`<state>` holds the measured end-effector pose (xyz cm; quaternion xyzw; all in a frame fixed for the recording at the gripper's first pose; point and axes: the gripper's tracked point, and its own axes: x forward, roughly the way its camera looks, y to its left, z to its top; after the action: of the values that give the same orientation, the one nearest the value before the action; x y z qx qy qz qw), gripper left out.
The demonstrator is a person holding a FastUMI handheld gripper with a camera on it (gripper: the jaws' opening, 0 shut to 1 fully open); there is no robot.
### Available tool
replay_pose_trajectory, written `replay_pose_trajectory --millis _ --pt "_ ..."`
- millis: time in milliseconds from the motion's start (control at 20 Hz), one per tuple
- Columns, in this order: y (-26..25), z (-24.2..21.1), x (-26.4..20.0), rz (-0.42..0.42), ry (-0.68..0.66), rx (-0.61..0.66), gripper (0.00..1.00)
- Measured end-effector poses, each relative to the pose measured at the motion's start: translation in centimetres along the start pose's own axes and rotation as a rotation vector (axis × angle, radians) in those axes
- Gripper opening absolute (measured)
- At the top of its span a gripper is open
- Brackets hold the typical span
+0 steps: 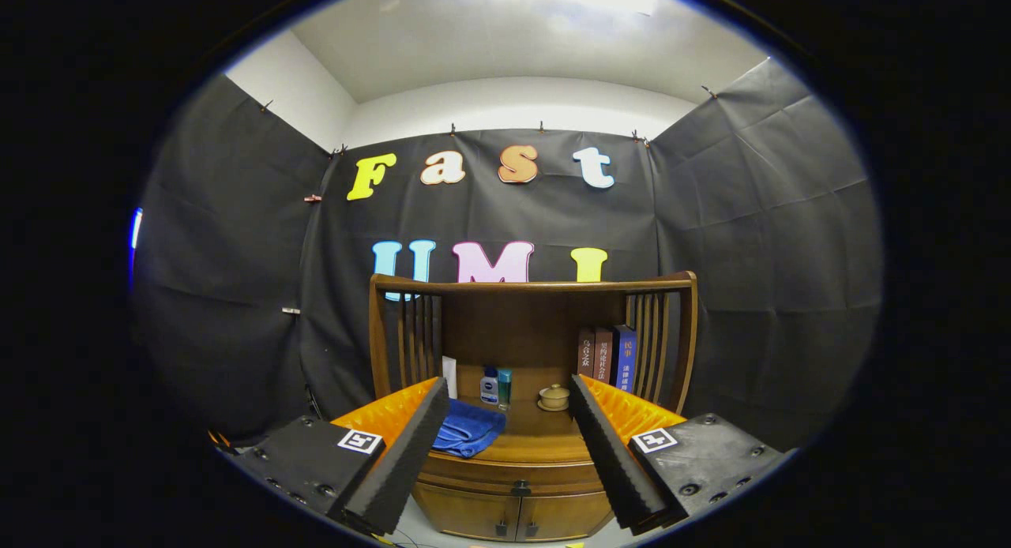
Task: Pull open the drawer, take out the items inside it, and place them on the countertop above the cabinet.
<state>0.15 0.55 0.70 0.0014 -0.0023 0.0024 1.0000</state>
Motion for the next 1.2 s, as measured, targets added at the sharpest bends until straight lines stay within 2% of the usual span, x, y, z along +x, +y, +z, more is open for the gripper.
replay_pose_trajectory --millis 500,950,1200 --pt "-0.6 -2.2 1.3 -0.009 0.018 0.011 0.99" --pt "-1.2 -10.7 4.4 -0.029 0.080 0.029 0.99" --pt "-1.3 -17.9 6.7 -0.035 0.159 0.033 0.99"
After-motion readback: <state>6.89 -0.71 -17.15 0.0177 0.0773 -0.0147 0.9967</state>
